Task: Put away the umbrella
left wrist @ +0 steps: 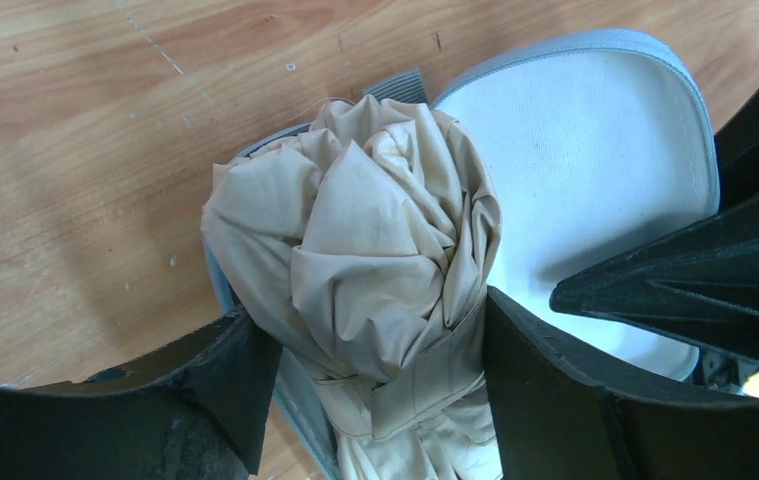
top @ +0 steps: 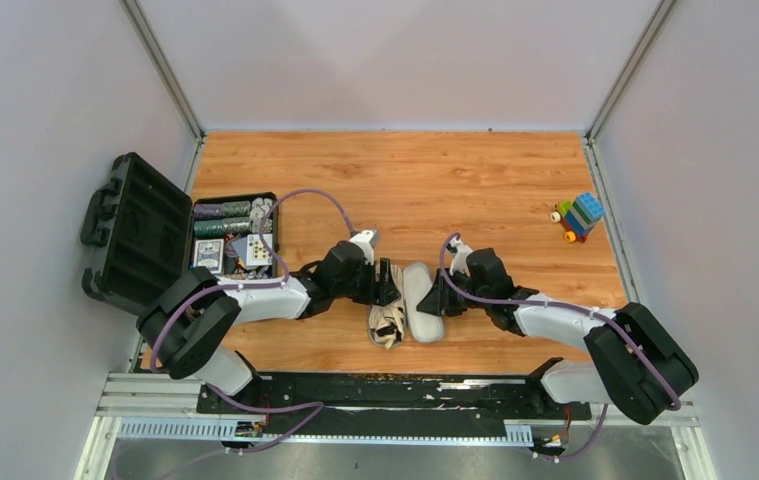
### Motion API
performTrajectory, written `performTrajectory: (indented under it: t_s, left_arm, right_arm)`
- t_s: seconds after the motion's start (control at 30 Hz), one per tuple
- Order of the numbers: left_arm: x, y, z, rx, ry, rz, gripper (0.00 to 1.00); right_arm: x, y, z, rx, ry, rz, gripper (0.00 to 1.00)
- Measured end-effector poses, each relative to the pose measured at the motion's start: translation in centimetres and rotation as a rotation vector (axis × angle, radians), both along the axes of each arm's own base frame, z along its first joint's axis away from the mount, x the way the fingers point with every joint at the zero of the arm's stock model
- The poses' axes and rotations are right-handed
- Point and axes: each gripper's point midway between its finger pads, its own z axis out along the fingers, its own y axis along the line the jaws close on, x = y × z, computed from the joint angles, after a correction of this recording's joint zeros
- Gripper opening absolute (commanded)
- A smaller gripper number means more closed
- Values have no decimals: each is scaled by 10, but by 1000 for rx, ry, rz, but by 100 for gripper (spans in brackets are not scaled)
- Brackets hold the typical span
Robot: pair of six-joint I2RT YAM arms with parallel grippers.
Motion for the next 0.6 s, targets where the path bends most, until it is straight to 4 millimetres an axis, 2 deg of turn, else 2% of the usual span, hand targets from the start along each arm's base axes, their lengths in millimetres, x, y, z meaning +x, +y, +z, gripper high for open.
performTrajectory:
  t_s: [0.03, 0.07, 0.13, 0.27, 0.4, 0.6]
  left_arm:
    - [1, -1, -1, 18, -4, 3, 70]
    - [1, -2, -2, 43, -9, 7, 70]
    - [2, -4, -2, 87, -18, 17, 77]
    - [2, -5, 0, 147, -32, 34, 88]
    - [-4, 4, 10, 166, -32, 48, 96]
    - [-4, 18, 61, 57, -107, 84, 99]
  right_arm:
    - [0, 0, -1, -2, 2, -2, 21]
    - [1, -2, -3, -10, 4, -7, 29]
    - [1, -2, -3, -16, 2, -10, 41]
    - [1, 0, -1, -9, -4, 1, 53]
    - [-5, 6, 7, 31, 2, 40, 57]
    - [-9, 18, 35, 134, -35, 95, 57]
